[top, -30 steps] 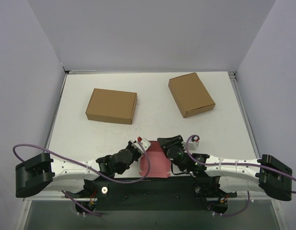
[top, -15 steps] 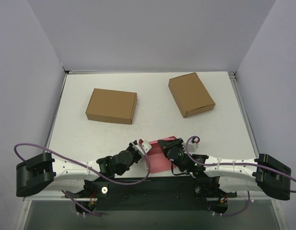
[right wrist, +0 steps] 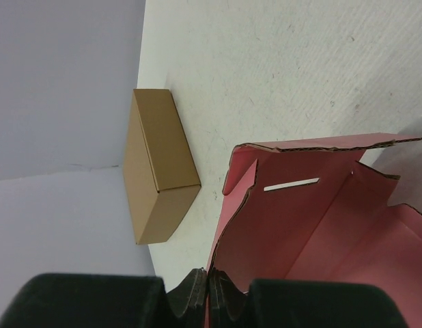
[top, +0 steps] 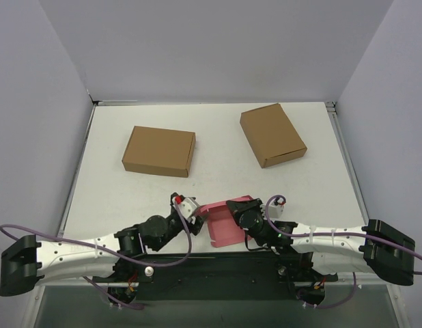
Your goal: Fold the paper box
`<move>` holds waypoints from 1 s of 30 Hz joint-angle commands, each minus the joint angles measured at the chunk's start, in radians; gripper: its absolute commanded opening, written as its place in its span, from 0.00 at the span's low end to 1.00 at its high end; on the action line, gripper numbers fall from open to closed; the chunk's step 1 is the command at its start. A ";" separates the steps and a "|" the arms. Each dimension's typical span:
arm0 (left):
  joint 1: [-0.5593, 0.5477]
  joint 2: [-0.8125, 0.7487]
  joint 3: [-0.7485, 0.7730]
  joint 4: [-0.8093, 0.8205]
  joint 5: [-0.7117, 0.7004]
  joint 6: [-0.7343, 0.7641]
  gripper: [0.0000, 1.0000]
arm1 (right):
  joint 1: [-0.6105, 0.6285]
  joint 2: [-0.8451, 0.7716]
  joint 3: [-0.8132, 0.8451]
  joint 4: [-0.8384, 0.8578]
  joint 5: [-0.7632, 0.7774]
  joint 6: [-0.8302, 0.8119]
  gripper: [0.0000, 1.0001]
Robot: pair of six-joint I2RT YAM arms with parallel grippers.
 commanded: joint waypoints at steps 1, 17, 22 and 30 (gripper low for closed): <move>0.005 -0.139 -0.025 -0.111 0.001 -0.118 0.78 | 0.003 -0.006 -0.010 -0.013 0.050 0.011 0.00; 0.171 0.117 0.120 -0.209 0.123 -0.120 0.78 | 0.004 -0.009 -0.015 -0.011 0.050 0.004 0.00; 0.185 0.178 0.123 -0.159 0.117 -0.108 0.79 | 0.004 -0.017 -0.021 -0.008 0.053 0.003 0.00; 0.193 0.260 0.142 -0.084 0.154 -0.099 0.79 | 0.004 -0.012 -0.021 0.001 0.050 -0.009 0.00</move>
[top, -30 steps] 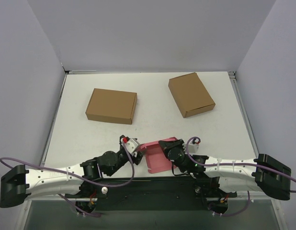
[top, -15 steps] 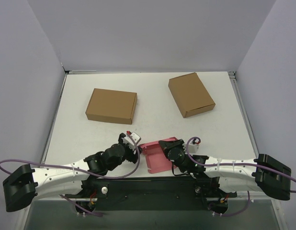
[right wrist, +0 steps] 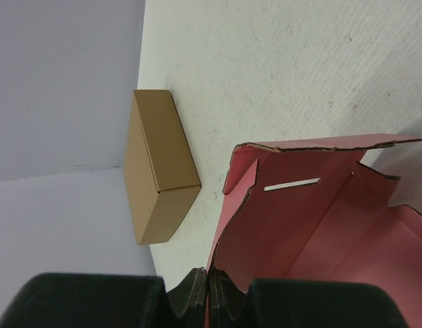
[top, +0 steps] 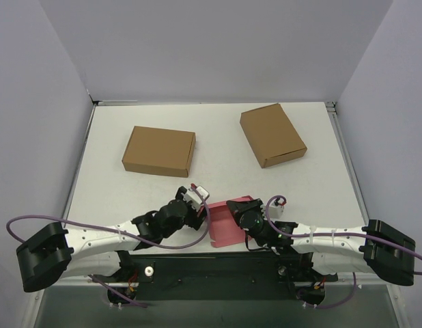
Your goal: Fold the paper box
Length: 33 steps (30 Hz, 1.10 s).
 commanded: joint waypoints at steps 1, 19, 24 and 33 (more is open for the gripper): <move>0.008 0.043 0.055 0.098 0.037 0.014 0.79 | 0.003 -0.009 -0.015 -0.001 0.049 -0.019 0.00; 0.002 -0.147 0.080 -0.093 0.109 -0.034 0.80 | 0.003 -0.026 -0.012 -0.024 0.064 -0.023 0.00; 0.040 -0.271 0.018 -0.185 0.056 -0.182 0.77 | 0.008 -0.040 -0.004 -0.047 0.073 -0.032 0.00; 0.358 -0.092 0.024 -0.093 0.349 -0.279 0.75 | 0.011 -0.026 -0.001 -0.055 0.075 -0.026 0.00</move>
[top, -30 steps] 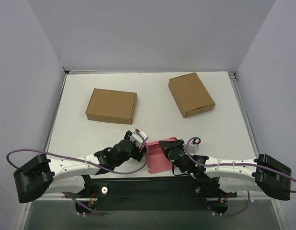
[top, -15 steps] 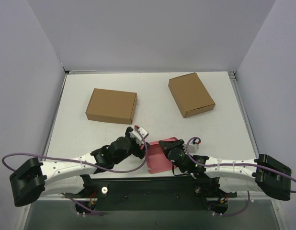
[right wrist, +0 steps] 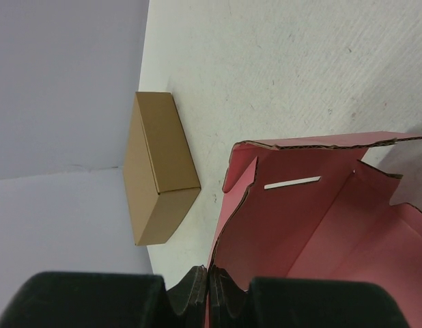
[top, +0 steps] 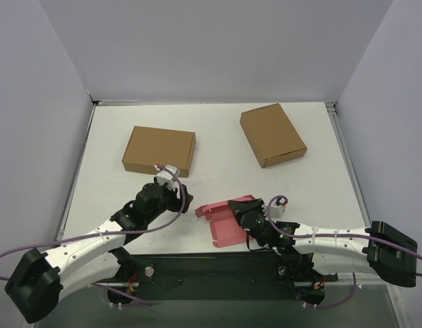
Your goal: Fold the paper box
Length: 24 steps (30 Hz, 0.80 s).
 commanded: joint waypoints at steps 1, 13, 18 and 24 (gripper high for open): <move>0.040 0.146 0.028 0.084 0.142 -0.038 0.75 | 0.011 0.001 0.000 -0.028 0.058 -0.005 0.00; 0.028 0.417 0.033 0.271 0.261 -0.022 0.71 | 0.013 0.004 -0.005 -0.033 0.063 0.008 0.00; -0.022 0.427 0.024 0.286 0.294 -0.011 0.69 | 0.013 0.004 -0.005 -0.036 0.066 0.009 0.00; -0.076 0.421 0.019 0.299 0.280 -0.012 0.69 | 0.013 0.014 -0.002 -0.048 0.069 0.012 0.00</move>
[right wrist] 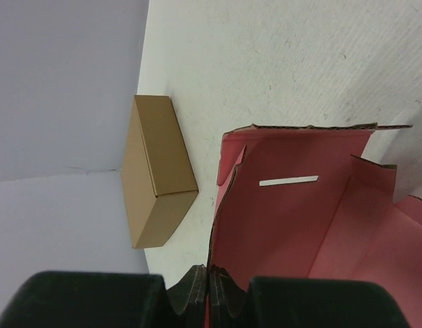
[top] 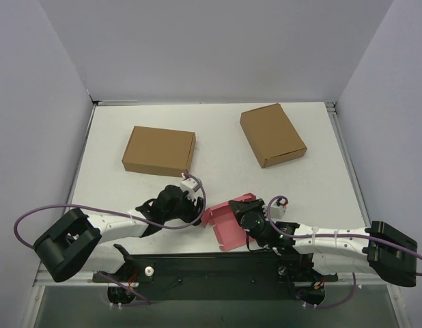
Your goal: Fold the paper box
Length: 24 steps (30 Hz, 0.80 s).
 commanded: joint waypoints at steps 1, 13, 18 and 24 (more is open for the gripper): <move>-0.039 0.000 0.016 0.098 0.027 0.002 0.68 | 0.007 0.017 0.000 -0.036 0.052 0.011 0.00; -0.119 -0.001 0.016 0.109 -0.077 -0.035 0.67 | 0.021 0.025 -0.006 -0.051 0.068 0.022 0.00; -0.127 -0.058 -0.013 0.107 -0.077 -0.022 0.68 | 0.025 0.016 -0.017 -0.065 0.081 0.032 0.00; -0.153 -0.095 -0.073 0.089 -0.067 -0.009 0.67 | 0.030 0.008 -0.014 -0.079 0.090 0.032 0.00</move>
